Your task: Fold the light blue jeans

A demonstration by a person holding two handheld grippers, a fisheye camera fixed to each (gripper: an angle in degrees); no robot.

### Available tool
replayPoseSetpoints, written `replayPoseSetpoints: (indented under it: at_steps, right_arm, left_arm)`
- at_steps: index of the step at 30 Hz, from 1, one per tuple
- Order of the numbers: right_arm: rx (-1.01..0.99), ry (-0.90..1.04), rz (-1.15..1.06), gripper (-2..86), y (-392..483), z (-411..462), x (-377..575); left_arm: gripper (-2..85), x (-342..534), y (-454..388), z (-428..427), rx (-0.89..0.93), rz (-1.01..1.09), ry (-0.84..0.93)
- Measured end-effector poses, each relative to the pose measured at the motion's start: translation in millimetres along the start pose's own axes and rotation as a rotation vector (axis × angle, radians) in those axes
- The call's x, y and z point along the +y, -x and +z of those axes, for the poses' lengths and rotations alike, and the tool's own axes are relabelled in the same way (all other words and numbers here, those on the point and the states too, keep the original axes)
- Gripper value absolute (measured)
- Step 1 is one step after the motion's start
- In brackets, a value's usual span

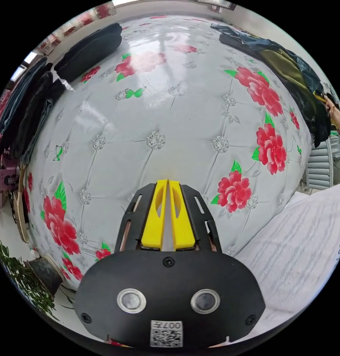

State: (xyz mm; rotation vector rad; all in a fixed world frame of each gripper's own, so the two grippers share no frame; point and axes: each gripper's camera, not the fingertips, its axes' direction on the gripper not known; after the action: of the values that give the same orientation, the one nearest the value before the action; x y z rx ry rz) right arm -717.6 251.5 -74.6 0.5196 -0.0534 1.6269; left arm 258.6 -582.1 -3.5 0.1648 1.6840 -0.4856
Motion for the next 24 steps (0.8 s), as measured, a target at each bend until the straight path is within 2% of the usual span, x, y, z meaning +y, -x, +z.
replayPoseSetpoints:
  at_steps: [4,6,7,10,12,16,18,20,21,22,24]
  right_arm:
    - [0.126,-0.151,-0.186,-0.1,44,-37,48]
    - [0.091,-0.256,-0.256,-0.1,55,-82,85]
    - [0.067,-0.277,-0.261,-0.2,55,-94,94]
    - [-0.174,-0.361,-0.308,-0.2,57,-151,138]
    - [-0.404,-0.363,-0.452,-0.2,87,-180,177]
    - [-0.683,-0.233,-0.845,-0.2,188,-193,256]
    - [-0.974,-0.007,-1.072,-0.2,264,-180,317]
    - [-1.097,0.225,-1.172,-0.1,323,-161,364]
    - [-1.115,0.331,-1.258,0.0,355,-154,395]
    - [-1.091,0.351,-1.319,0.1,368,-155,408]
    - [-0.908,0.247,-1.538,0.5,388,-167,441]
  left_arm:
    - [-0.8,28,24,-15,0.060,-0.099,-0.024]
    - [-0.4,54,41,-26,0.270,-0.140,-0.062]
    - [-0.1,62,45,-31,0.315,-0.154,-0.086]
    - [2.0,103,60,-60,0.430,-0.183,-0.212]
    - [3.8,134,69,-85,0.466,-0.160,-0.264]
    - [4.7,185,92,-125,0.473,-0.141,-0.355]
    - [4.6,228,118,-150,0.490,-0.180,-0.439]
    - [3.9,264,140,-162,0.495,-0.237,-0.483]
    - [2.6,289,156,-166,0.485,-0.278,-0.494]
    - [1.5,303,163,-168,0.478,-0.298,-0.496]
    - [-0.1,361,191,-173,0.319,-0.418,-0.418]
